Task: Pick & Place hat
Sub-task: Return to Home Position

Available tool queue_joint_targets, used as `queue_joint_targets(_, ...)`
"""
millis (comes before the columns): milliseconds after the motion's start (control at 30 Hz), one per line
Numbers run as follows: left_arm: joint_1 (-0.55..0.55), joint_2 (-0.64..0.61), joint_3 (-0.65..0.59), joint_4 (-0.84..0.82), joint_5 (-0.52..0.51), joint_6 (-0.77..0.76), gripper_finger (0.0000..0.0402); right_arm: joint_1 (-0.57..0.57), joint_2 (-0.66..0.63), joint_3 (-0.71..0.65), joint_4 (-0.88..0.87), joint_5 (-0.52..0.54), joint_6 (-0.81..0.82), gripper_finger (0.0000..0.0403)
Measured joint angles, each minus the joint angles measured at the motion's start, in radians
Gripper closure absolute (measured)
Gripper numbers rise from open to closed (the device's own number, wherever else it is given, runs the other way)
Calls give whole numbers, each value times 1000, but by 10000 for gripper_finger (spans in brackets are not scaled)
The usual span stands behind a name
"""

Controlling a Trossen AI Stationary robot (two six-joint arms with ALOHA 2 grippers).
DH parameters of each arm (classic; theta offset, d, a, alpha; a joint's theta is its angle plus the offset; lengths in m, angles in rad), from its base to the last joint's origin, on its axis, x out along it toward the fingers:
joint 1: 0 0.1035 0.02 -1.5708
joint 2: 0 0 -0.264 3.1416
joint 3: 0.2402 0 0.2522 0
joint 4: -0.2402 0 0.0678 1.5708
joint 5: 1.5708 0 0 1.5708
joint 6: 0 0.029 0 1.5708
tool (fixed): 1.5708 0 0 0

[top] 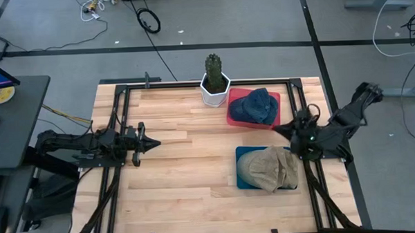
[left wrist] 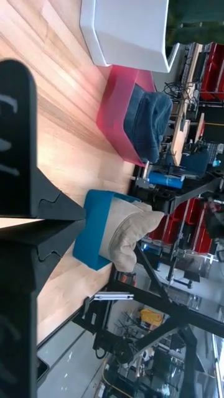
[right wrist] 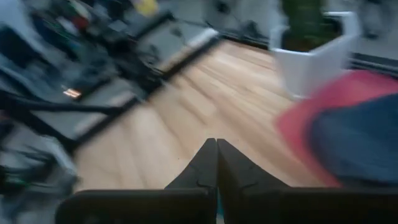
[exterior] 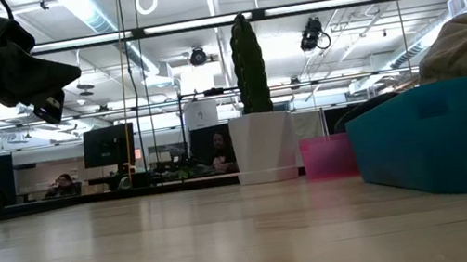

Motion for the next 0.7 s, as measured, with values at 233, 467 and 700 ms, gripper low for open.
queue_joint_targets(233,0,0,0,9,0,0,399,-89,-35,-396,1047,-127,-487,402)
queue_joint_targets(467,0,0,0,14,0,0,399,-329,-39,-604,1565,-302,-719,402)
queue_joint_targets(700,0,0,0,15,0,1,399,-444,-177,-612,1510,-494,-808,403)
